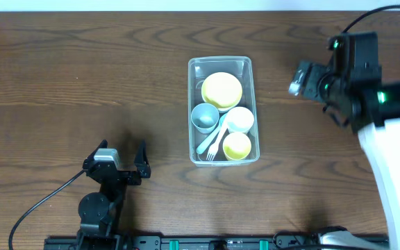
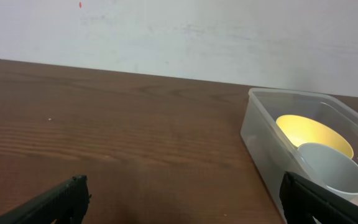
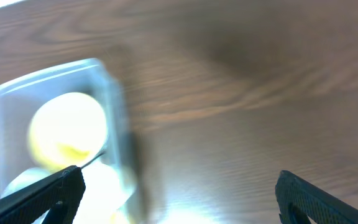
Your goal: Pack container
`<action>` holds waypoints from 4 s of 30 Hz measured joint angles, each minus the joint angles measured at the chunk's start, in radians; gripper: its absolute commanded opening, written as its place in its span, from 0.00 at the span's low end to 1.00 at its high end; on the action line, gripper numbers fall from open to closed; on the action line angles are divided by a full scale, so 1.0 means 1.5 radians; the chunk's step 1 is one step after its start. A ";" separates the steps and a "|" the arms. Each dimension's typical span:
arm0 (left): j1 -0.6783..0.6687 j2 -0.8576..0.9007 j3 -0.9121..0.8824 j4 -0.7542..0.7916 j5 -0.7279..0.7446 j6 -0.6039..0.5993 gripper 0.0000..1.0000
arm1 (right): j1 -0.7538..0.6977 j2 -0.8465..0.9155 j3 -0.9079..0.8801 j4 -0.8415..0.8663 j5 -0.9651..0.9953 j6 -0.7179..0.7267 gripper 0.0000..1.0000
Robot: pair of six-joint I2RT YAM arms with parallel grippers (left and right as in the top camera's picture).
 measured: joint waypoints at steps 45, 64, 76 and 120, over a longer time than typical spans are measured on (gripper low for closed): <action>0.000 0.000 0.000 0.000 0.000 0.002 0.98 | -0.042 -0.895 -0.941 0.688 -0.015 -0.064 0.99; 0.000 0.000 0.000 0.000 0.000 0.002 0.98 | -0.050 -0.900 -0.978 0.631 -0.025 -0.141 0.99; 0.000 0.000 0.000 0.000 0.000 0.002 0.98 | -0.050 -0.900 -0.978 0.631 -0.035 -0.183 0.99; 0.000 0.000 0.000 0.000 0.000 0.002 0.98 | -0.058 -0.900 -0.978 0.631 -0.035 -0.261 0.99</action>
